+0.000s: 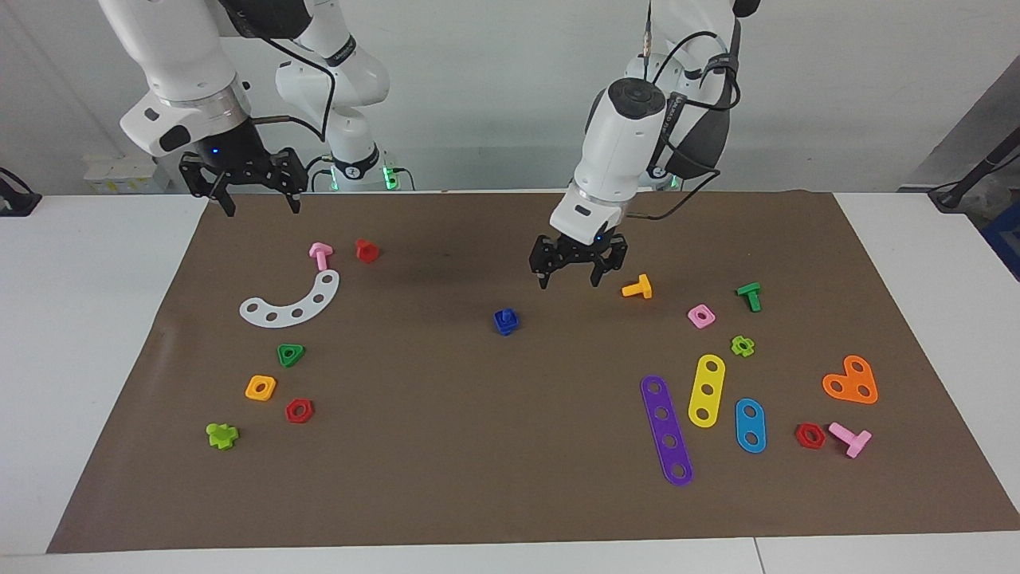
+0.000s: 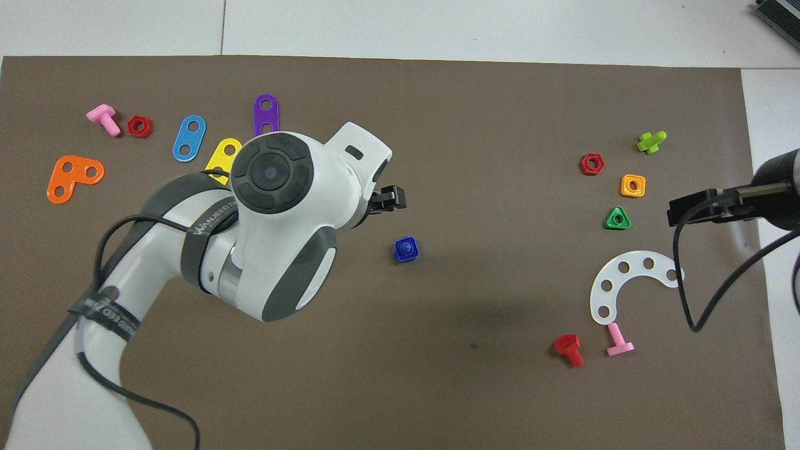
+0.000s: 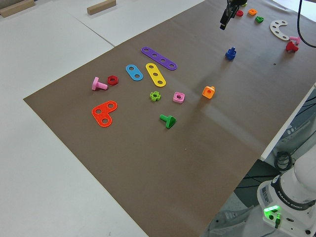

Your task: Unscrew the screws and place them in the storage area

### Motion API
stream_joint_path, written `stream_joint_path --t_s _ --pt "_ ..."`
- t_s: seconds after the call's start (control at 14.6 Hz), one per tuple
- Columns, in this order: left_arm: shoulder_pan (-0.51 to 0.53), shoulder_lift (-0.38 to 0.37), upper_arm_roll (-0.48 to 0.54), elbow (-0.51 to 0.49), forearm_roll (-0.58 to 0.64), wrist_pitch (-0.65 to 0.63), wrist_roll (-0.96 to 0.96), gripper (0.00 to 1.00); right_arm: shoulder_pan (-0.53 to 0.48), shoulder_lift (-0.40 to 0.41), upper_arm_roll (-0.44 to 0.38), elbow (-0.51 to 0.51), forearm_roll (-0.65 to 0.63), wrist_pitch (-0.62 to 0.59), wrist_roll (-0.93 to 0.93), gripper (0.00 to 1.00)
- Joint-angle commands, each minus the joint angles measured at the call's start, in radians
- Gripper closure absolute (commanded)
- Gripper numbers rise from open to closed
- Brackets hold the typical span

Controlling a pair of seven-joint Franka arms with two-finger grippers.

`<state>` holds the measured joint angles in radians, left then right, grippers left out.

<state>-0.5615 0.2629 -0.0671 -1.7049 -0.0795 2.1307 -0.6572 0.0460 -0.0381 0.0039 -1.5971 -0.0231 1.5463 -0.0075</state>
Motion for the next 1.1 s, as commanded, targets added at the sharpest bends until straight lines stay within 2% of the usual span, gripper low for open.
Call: stream_joint_path --t_s 0.0,0.14,0.41,0.75,1.03 --pt "-0.058 0.082 0.020 0.025 0.003 0.032 -0.024 0.07 -0.006 -0.009 -0.001 -0.007 0.025 -0.011 -0.002 0.00" --pt "-0.106 0.136 0.024 0.019 0.039 0.055 -0.034 0.09 -0.006 -0.009 -0.001 -0.009 0.025 -0.011 -0.002 0.00" --pt "-0.121 0.170 0.024 -0.010 0.044 0.123 -0.036 0.15 0.005 -0.009 0.001 -0.009 0.025 -0.011 -0.003 0.00" --pt "-0.138 0.170 0.024 -0.077 0.056 0.167 -0.035 0.22 0.005 -0.009 0.001 -0.009 0.025 -0.011 -0.002 0.00" --pt "-0.144 0.170 0.024 -0.084 0.057 0.192 -0.036 0.23 -0.002 -0.009 -0.001 -0.007 0.025 -0.011 -0.002 0.00"
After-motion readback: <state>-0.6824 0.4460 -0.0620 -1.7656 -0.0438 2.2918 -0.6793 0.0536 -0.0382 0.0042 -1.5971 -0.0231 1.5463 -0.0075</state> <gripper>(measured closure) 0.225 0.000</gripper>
